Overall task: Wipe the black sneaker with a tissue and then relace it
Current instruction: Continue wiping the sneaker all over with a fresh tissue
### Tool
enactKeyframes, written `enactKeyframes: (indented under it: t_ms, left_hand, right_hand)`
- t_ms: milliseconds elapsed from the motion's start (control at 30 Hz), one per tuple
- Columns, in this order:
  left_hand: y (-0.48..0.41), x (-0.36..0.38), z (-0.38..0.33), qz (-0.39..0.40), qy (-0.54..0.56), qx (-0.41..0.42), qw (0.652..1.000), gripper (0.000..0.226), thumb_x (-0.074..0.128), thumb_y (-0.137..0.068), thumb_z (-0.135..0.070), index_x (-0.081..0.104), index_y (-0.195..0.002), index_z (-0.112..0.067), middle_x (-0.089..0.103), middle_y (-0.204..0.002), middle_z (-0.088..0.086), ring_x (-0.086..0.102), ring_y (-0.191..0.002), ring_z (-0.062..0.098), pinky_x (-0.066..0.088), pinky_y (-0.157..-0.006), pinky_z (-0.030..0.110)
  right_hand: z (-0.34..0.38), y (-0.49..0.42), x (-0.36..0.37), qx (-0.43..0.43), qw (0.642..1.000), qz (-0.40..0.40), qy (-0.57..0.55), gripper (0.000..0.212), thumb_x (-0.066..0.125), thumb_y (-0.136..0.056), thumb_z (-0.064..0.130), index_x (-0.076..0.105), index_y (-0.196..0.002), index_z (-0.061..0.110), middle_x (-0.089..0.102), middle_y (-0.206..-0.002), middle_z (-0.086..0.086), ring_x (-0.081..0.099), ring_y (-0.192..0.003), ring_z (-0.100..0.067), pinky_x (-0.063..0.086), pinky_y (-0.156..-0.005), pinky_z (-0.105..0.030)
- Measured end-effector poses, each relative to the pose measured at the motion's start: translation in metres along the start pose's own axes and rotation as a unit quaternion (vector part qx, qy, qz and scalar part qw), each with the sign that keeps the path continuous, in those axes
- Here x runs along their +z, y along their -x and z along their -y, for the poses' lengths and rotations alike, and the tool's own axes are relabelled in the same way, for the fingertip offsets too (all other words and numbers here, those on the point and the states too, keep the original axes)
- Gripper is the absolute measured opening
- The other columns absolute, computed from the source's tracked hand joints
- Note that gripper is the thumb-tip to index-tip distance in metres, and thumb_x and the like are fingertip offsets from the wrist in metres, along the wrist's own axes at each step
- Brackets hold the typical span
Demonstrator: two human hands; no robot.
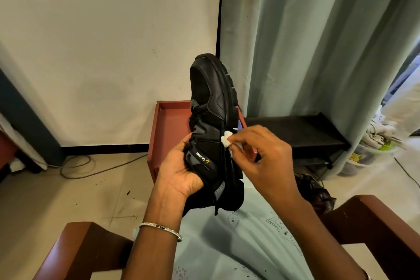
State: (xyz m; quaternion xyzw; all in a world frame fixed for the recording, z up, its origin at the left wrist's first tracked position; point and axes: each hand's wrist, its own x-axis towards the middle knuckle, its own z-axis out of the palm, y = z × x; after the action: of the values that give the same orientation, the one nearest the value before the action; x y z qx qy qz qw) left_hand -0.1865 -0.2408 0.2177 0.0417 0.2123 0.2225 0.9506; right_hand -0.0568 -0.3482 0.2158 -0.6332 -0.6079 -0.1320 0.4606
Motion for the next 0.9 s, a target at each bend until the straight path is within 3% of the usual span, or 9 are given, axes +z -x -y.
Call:
enactKeyframes:
  t_ms: [133,233,367,467,600,733,800,900]
  left_hand:
    - [-0.002,-0.005,-0.004,0.001,-0.016,0.015,1.000,0.030,0.059,-0.076,-0.019,0.075,-0.083,0.006,0.073,-0.084,0.024,0.073,-0.069,0.035,0.058,-0.062,0.055]
    - [-0.004,-0.004,-0.001,0.000,-0.029,0.009,1.000,0.031,0.059,-0.076,-0.020,0.075,-0.087,0.005,0.073,-0.088,0.024,0.073,-0.074,0.035,0.055,-0.070,0.056]
    - [-0.005,0.001,0.003,0.001,-0.021,-0.005,1.000,0.033,0.058,-0.087,-0.021,0.072,-0.095,0.006,0.072,-0.087,0.023,0.073,-0.072,0.034,0.061,-0.066,0.051]
    - [-0.004,0.002,0.003,-0.004,-0.020,-0.001,1.000,0.035,0.056,-0.091,-0.024,0.074,-0.088,0.006,0.073,-0.082,0.021,0.073,-0.068,0.033,0.061,-0.058,0.046]
    - [0.001,-0.001,-0.003,-0.009,-0.028,0.015,0.999,0.030,0.060,-0.085,-0.022,0.074,-0.093,0.003,0.073,-0.087,0.021,0.074,-0.071,0.033,0.060,-0.067,0.050]
    - [-0.001,-0.003,-0.002,-0.021,-0.039,0.026,0.999,0.031,0.059,-0.088,-0.023,0.074,-0.100,0.001,0.073,-0.092,0.020,0.073,-0.077,0.033,0.057,-0.078,0.051]
    - [-0.004,-0.002,0.001,-0.023,-0.043,0.028,0.998,0.034,0.059,-0.089,-0.024,0.071,-0.113,-0.002,0.073,-0.100,0.018,0.072,-0.083,0.033,0.057,-0.082,0.049]
    - [-0.004,0.000,0.006,-0.023,-0.059,0.039,0.997,0.038,0.061,-0.088,-0.028,0.070,-0.114,-0.003,0.073,-0.101,0.017,0.072,-0.083,0.032,0.060,-0.079,0.045]
  right_hand:
    - [0.000,0.022,-0.008,-0.001,0.994,0.103,-0.021,0.012,0.073,-0.082,0.014,0.078,-0.093,0.018,0.069,-0.092,0.009,0.064,-0.086,-0.007,0.054,-0.074,-0.028]
    - [-0.002,0.015,-0.015,-0.017,0.991,0.133,-0.005,0.012,0.075,-0.080,0.015,0.078,-0.090,0.020,0.069,-0.086,0.012,0.062,-0.079,-0.003,0.054,-0.070,-0.026]
    - [-0.006,-0.011,-0.017,-0.021,0.999,0.023,0.018,0.011,0.078,-0.081,0.007,0.077,-0.090,0.013,0.069,-0.086,0.006,0.061,-0.081,-0.008,0.055,-0.072,-0.034]
    - [-0.003,-0.016,-0.009,-0.022,0.998,-0.046,0.024,0.009,0.075,-0.085,0.006,0.075,-0.093,0.009,0.070,-0.091,0.000,0.064,-0.087,-0.016,0.054,-0.077,-0.034]
    - [0.002,0.006,0.003,-0.002,1.000,-0.026,-0.012,0.013,0.073,-0.085,0.002,0.073,-0.096,0.009,0.067,-0.093,0.002,0.062,-0.088,-0.014,0.052,-0.075,-0.029]
    - [0.000,0.026,0.003,0.033,0.998,0.034,-0.046,0.019,0.074,-0.082,-0.005,0.073,-0.092,0.011,0.063,-0.091,0.006,0.061,-0.085,-0.009,0.049,-0.070,-0.014]
    - [0.000,0.023,-0.001,0.047,0.997,0.022,-0.058,0.017,0.074,-0.082,-0.004,0.073,-0.092,0.011,0.064,-0.091,0.006,0.061,-0.082,-0.007,0.048,-0.071,-0.012]
    - [0.007,0.016,-0.002,0.051,0.996,-0.039,-0.055,0.014,0.072,-0.086,0.001,0.073,-0.098,0.009,0.066,-0.096,0.004,0.062,-0.085,-0.007,0.051,-0.075,-0.018]
